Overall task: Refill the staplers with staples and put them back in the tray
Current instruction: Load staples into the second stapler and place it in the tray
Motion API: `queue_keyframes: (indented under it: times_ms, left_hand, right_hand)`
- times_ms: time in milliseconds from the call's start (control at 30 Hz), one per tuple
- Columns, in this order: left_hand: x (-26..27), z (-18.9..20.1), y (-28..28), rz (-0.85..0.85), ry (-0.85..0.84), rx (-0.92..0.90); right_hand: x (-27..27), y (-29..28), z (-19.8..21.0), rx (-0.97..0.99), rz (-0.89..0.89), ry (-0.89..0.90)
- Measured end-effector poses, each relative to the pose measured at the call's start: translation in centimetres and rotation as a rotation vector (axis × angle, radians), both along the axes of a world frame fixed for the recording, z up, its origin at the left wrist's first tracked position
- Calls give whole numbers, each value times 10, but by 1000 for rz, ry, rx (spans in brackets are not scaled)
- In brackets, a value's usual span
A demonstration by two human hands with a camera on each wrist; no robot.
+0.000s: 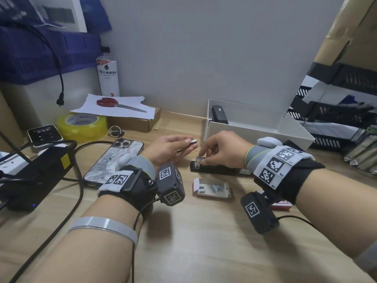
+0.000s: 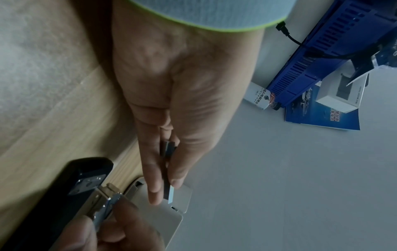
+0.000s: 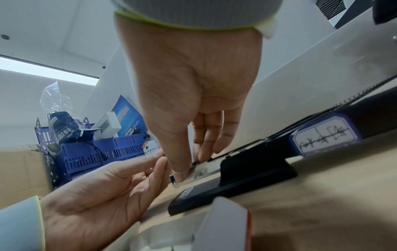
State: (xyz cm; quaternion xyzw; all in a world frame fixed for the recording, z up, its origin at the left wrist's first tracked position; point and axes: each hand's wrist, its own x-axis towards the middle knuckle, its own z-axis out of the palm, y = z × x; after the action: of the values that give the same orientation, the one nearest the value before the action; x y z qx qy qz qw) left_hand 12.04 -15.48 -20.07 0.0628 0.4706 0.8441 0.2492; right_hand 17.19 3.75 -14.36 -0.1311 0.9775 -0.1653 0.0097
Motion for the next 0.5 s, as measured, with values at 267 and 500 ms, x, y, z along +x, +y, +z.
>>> queue_keyframes:
  times_ms: [267,500]
  left_hand:
    - [0,-1,4,-86,83,18]
    - [1,-2,5,-123,123,-24]
  right_hand:
    - [-7,-7,15,-103,1,211]
    - [-6,-15,18,71,4,204]
